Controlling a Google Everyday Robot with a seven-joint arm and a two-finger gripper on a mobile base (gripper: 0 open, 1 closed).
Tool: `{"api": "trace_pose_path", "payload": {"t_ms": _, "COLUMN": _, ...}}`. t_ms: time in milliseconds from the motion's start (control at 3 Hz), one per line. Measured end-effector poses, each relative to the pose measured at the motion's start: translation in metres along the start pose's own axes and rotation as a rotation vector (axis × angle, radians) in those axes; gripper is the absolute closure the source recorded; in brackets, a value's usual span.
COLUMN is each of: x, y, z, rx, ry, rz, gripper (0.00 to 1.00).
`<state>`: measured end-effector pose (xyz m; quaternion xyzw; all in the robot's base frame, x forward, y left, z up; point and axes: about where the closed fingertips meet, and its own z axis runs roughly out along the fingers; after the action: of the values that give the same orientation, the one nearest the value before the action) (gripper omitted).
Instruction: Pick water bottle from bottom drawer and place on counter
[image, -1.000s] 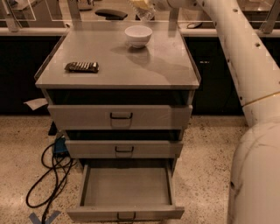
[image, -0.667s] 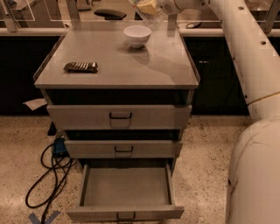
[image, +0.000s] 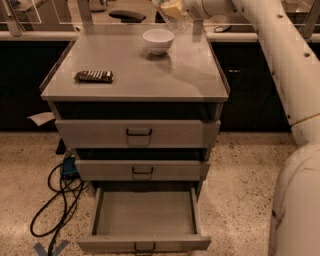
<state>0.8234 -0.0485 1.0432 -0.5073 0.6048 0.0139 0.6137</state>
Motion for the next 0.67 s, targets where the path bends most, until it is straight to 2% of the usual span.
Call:
{"api": "trace_pose_path", "payload": {"t_ms": 333, "x": 0.037, "y": -0.006, "z": -0.017, "rx": 0.079, "ry": 0.023, "rz": 0.118, "gripper": 1.0}}
{"api": "trace_pose_path", "payload": {"t_ms": 667, "x": 0.085, "y": 0.009, "z": -0.026, "rx": 0.095, "ry": 0.116, "rz": 0.248, "gripper": 1.0}}
